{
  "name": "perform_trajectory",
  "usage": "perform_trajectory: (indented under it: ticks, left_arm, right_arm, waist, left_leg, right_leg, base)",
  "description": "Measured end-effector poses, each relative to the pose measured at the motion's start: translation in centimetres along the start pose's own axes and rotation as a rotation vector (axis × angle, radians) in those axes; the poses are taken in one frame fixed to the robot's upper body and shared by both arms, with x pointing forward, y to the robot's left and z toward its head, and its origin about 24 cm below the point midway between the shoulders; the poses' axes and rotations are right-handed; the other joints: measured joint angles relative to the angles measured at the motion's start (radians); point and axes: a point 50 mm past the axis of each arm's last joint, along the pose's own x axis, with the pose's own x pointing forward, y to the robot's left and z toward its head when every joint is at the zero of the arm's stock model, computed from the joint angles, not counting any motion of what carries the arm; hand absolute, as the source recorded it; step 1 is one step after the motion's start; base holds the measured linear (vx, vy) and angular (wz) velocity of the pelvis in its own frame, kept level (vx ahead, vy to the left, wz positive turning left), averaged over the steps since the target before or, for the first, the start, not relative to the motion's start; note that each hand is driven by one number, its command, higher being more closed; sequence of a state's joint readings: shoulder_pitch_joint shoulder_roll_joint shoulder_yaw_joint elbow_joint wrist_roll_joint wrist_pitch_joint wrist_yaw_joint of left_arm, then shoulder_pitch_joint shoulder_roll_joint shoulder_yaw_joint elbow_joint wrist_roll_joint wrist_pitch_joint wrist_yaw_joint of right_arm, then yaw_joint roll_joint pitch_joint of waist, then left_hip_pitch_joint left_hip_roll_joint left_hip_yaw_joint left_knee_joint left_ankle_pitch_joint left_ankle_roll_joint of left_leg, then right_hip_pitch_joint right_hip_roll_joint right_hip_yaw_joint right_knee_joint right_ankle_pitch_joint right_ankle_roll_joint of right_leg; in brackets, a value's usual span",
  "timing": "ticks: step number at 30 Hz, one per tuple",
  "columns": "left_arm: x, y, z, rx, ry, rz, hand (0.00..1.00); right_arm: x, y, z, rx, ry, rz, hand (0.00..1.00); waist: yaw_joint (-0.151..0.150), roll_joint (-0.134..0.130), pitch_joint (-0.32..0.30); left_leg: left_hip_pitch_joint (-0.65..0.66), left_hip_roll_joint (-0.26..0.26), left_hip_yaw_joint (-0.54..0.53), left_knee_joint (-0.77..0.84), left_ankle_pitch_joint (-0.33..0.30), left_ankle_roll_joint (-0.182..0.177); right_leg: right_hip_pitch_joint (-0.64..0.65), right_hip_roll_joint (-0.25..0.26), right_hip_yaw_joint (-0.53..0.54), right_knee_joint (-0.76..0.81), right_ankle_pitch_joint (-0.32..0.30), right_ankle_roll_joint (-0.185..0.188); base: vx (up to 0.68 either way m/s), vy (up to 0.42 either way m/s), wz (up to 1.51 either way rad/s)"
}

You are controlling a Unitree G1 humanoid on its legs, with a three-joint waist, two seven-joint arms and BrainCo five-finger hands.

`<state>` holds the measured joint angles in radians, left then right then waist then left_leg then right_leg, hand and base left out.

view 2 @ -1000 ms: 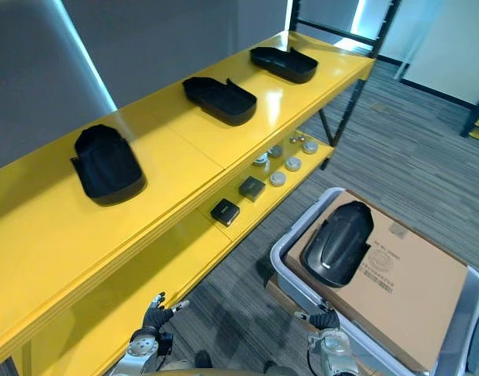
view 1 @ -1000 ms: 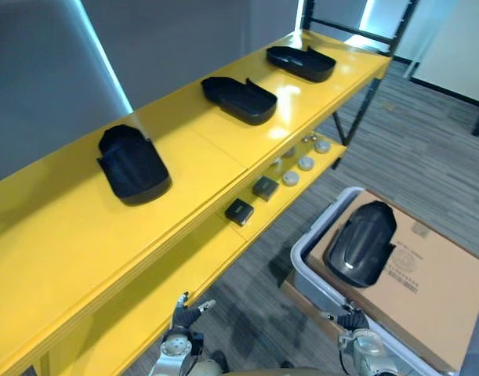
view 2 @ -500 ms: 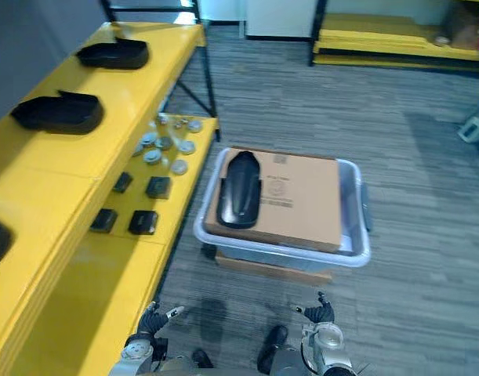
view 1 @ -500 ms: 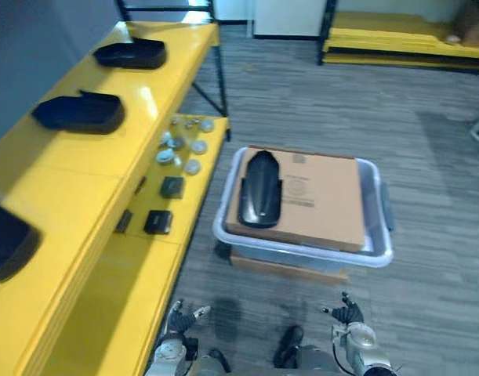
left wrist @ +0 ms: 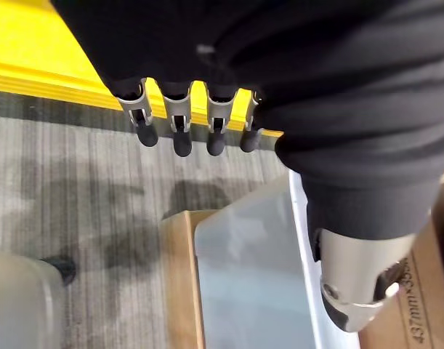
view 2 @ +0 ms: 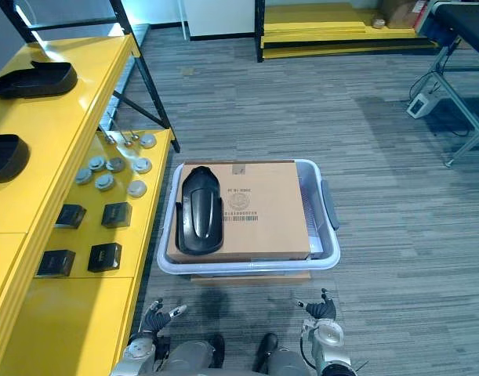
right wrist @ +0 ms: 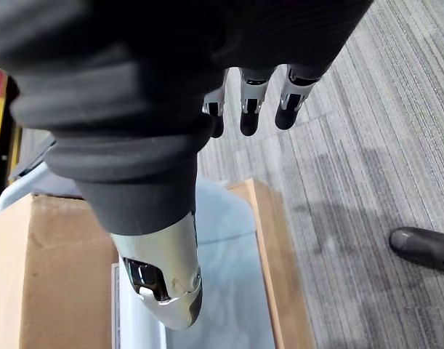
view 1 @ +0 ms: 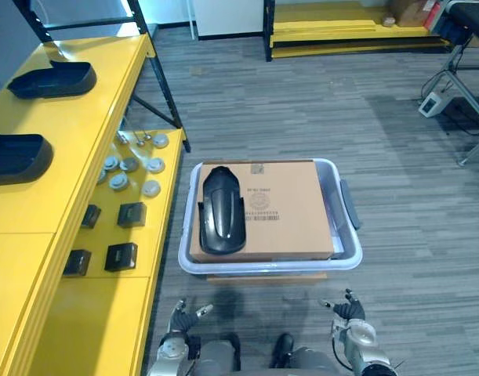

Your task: Walk over and take plastic housings, then place them on the shelf

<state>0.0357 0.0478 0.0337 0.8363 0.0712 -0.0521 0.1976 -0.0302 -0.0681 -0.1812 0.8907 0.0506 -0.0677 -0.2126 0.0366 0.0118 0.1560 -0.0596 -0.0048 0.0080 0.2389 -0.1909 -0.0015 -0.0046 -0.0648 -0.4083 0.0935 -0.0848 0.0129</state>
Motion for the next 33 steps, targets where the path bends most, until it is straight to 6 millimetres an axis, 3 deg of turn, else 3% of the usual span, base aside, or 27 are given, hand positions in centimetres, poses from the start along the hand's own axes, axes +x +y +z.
perform_trajectory:
  ticks: [4,5,6,7,8,9,11,14,18,20,25,29,33]
  left_arm:
    - [0.0,0.4,-0.4,0.000,0.015,0.013,0.00]
    - [0.0,0.5,-0.9,0.001,0.035,0.016,0.00]
    - [-0.1,0.5,-1.1,0.001,0.045,0.017,0.00]
    - [-0.4,0.6,-2.0,0.002,0.068,0.020,0.00]
    - [-0.7,0.5,-2.5,0.001,0.080,0.019,0.00]
    - [-1.0,1.1,-3.2,0.010,0.100,0.032,0.00]
    - [-1.0,2.4,-3.7,0.034,0.111,0.057,0.00]
    - [-1.0,2.7,-3.7,0.041,0.111,0.063,0.00]
    - [-1.0,2.5,-3.7,0.032,0.110,0.058,0.00]
    - [-1.2,2.1,-4.0,0.012,0.119,0.055,0.00]
    - [-1.7,1.8,-4.9,-0.009,0.147,0.055,0.00]
    - [-1.9,1.8,-5.2,-0.010,0.155,0.054,0.00]
    - [-1.9,1.8,-5.2,-0.007,0.149,0.052,0.00]
  right_arm:
    - [-0.1,-0.3,-0.5,0.003,0.012,-0.009,0.00]
    - [-0.1,-0.3,-0.3,0.008,0.008,-0.010,0.00]
    - [-0.1,-0.3,-0.3,0.024,0.014,-0.018,0.00]
    - [-0.1,-0.4,-0.6,0.052,0.028,-0.031,0.00]
    - [0.0,-1.0,-0.6,0.067,0.030,-0.054,0.00]
    - [-0.2,-1.4,-1.4,0.103,0.065,-0.089,0.00]
    - [-0.1,-2.4,-1.5,0.152,0.073,-0.131,0.00]
    - [0.0,-4.4,-1.5,0.234,0.078,-0.211,0.00]
    - [0.6,-8.0,2.4,0.301,-0.080,-0.315,0.00]
    - [0.3,-9.7,5.5,0.311,-0.208,-0.370,0.00]
    - [-1.2,-11.2,10.0,0.312,-0.423,-0.431,0.00]
    - [-2.4,-10.4,12.4,0.239,-0.546,-0.400,0.00]
    - [-3.7,-6.8,15.7,0.145,-0.716,-0.261,0.00]
  waist:
    - [-0.003,-0.001,-0.018]
    - [0.000,-0.005,-0.020]
    - [0.000,-0.034,-0.008]
    - [0.003,-0.038,-0.028]
    - [-0.004,-0.018,-0.037]
    - [-0.009,-0.033,-0.046]
    - [-0.003,-0.049,-0.048]
    - [-0.005,-0.051,-0.048]
    - [-0.004,-0.042,-0.053]
    - [-0.021,-0.044,-0.054]
    - [-0.024,-0.045,-0.057]
    - [-0.025,-0.044,-0.060]
    - [-0.024,-0.044,-0.062]
  left_leg:
    - [0.019,-0.040,-0.003,-0.010,0.004,0.004]
    - [-0.001,-0.060,-0.004,0.056,0.007,-0.002]
    - [-0.049,-0.089,-0.008,0.128,0.002,-0.010]
    - [-0.023,-0.097,-0.034,-0.072,0.013,0.014]
    - [-0.001,-0.061,-0.039,-0.190,0.149,-0.024]
    - [0.012,-0.081,-0.024,-0.202,0.173,0.052]
    - [0.008,-0.092,-0.031,-0.197,0.173,0.052]
    - [0.027,-0.096,-0.037,-0.179,0.172,0.051]
    - [0.039,-0.107,-0.040,-0.155,0.157,0.049]
    - [0.039,-0.104,-0.055,-0.171,0.158,0.050]
    - [0.059,-0.098,-0.069,-0.214,0.170,0.058]
    - [0.074,-0.098,-0.076,-0.258,0.199,0.052]
    - [0.070,-0.102,-0.082,-0.275,0.216,0.052]
  right_leg:
    - [0.043,-0.028,-0.001,-0.060,0.022,0.026]
    - [0.059,-0.052,-0.003,-0.060,0.028,0.027]
    - [0.078,-0.091,-0.005,-0.059,0.029,0.027]
    - [0.082,-0.111,-0.001,-0.059,0.031,0.033]
    - [0.087,-0.089,-0.008,-0.059,0.030,0.042]
    - [0.091,-0.110,0.007,-0.060,0.021,0.062]
    - [0.094,-0.120,0.029,-0.058,0.037,0.070]
    - [0.108,-0.109,0.051,-0.070,0.040,0.081]
    - [0.110,-0.098,0.063,-0.071,0.049,0.079]
    - [0.104,-0.095,0.062,-0.072,0.041,0.090]
    - [0.103,-0.089,0.071,-0.076,0.035,0.087]
    - [0.095,-0.089,0.071,-0.070,0.037,0.085]
    - [0.088,-0.087,0.068,-0.076,0.047,0.091]
  base:
    - [0.14,0.139,0.10]
    - [0.13,0.194,0.23]
    - [0.15,0.237,0.25]
    - [0.11,0.203,0.23]
    - [0.10,0.195,0.16]
    - [0.09,0.174,0.18]
    - [0.10,0.147,0.16]
    - [0.03,0.055,0.10]
    - [-0.06,-0.039,-0.07]
    - [-0.09,-0.051,0.06]
    - [-0.13,-0.028,-0.03]
    - [-0.11,0.013,0.02]
    - [-0.04,0.023,0.03]
